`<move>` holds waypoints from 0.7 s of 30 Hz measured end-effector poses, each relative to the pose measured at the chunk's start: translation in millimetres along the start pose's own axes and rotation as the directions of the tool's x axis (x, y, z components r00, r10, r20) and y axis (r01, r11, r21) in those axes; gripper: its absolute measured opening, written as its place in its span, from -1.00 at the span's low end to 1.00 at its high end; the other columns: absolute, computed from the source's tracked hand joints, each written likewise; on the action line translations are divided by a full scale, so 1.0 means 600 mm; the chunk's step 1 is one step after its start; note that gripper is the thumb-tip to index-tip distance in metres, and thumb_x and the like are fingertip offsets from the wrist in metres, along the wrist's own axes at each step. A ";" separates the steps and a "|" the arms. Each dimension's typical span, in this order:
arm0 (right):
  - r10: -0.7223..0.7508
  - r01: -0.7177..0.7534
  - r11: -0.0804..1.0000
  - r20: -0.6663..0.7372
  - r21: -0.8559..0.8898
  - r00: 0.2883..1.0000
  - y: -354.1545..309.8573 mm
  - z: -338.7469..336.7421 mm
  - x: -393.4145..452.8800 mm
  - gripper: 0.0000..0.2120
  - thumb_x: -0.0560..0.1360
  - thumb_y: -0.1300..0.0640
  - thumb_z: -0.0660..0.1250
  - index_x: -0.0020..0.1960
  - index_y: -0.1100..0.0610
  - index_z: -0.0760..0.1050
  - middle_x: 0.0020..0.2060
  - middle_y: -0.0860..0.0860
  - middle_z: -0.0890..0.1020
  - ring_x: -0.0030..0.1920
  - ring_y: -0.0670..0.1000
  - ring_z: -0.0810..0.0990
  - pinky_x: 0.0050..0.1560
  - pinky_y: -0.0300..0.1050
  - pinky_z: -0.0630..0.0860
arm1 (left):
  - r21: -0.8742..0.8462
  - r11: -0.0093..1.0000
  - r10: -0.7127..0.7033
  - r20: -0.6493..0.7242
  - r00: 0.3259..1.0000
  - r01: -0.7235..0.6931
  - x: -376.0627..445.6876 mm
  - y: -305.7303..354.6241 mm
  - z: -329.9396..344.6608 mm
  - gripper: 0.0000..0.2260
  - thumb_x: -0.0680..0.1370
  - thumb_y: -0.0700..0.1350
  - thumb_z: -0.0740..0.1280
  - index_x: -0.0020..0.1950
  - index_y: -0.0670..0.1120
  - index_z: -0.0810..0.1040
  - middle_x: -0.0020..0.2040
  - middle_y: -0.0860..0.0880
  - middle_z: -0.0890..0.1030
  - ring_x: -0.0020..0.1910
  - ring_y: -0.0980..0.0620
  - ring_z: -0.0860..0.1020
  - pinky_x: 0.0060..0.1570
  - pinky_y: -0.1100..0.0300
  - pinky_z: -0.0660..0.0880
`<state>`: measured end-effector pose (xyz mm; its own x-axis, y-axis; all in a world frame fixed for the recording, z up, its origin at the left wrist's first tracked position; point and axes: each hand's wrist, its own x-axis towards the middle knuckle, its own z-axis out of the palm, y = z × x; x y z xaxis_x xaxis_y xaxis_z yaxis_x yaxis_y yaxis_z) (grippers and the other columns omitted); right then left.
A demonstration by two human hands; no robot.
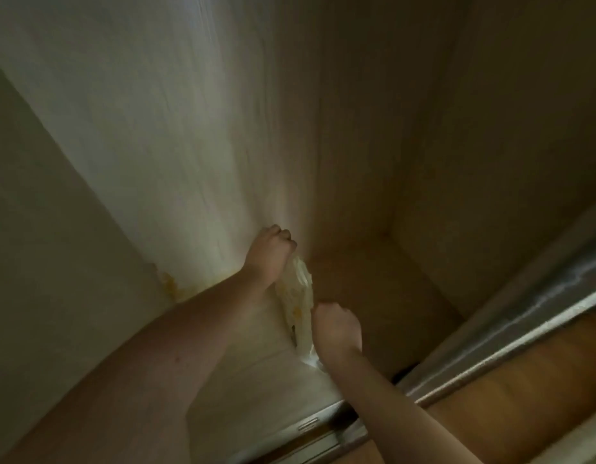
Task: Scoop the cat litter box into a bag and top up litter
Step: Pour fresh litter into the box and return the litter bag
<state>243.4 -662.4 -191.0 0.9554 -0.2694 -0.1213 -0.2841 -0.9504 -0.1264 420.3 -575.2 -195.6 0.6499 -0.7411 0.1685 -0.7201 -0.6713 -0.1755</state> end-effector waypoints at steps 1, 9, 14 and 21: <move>-0.003 0.003 1.000 0.013 -0.001 1.000 -0.007 0.005 0.007 -0.74 0.51 0.37 0.17 0.02 0.17 0.58 -0.04 0.08 0.67 -0.03 0.07 0.67 -0.12 -0.09 0.56 | 0.003 1.000 0.007 0.030 1.000 -0.007 0.007 0.000 0.004 -0.84 0.27 -0.30 0.43 -0.19 -0.12 0.67 -0.26 -0.07 0.58 -0.18 -0.11 0.52 -0.21 0.07 0.44; 0.005 -0.004 1.000 -0.040 0.015 0.999 -0.021 0.029 0.059 -0.69 0.54 0.35 0.09 0.19 0.19 0.47 0.11 0.09 0.59 0.11 0.11 0.60 -0.05 -0.08 0.53 | -0.169 0.972 -0.141 0.123 0.982 0.161 -0.014 0.015 0.038 -0.47 0.60 -0.31 0.14 0.56 -0.06 0.21 0.59 -0.15 0.08 0.57 -0.14 0.05 0.48 0.00 0.13; -0.010 0.012 0.999 -0.055 0.037 0.998 -0.014 0.046 0.056 -0.68 0.57 0.30 0.06 0.29 0.19 0.35 0.21 0.10 0.51 0.19 0.10 0.52 -0.03 -0.07 0.50 | -0.257 0.926 -0.245 0.151 0.958 0.277 -0.060 0.018 0.043 -0.43 0.60 -0.27 0.14 0.58 0.03 0.12 0.60 -0.10 0.07 0.57 -0.10 0.06 0.49 0.02 0.11; -0.072 0.065 0.996 -0.107 -0.068 0.992 -0.023 0.069 0.019 -0.74 0.20 0.07 0.55 -0.17 0.13 0.62 -0.34 0.05 0.63 -0.35 0.06 0.62 -0.38 -0.17 0.48 | -0.341 0.821 -0.427 0.164 0.889 0.457 -0.120 0.057 0.036 -0.61 0.67 -0.01 0.04 0.49 -0.02 0.34 0.54 -0.11 0.26 0.53 -0.10 0.16 0.44 0.03 0.10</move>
<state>255.1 -645.8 -231.4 0.9764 -0.2157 -0.0063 -0.2156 -0.9742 -0.0669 353.9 -545.1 -234.5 0.9253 -0.3735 0.0659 -0.3771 -0.8878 0.2637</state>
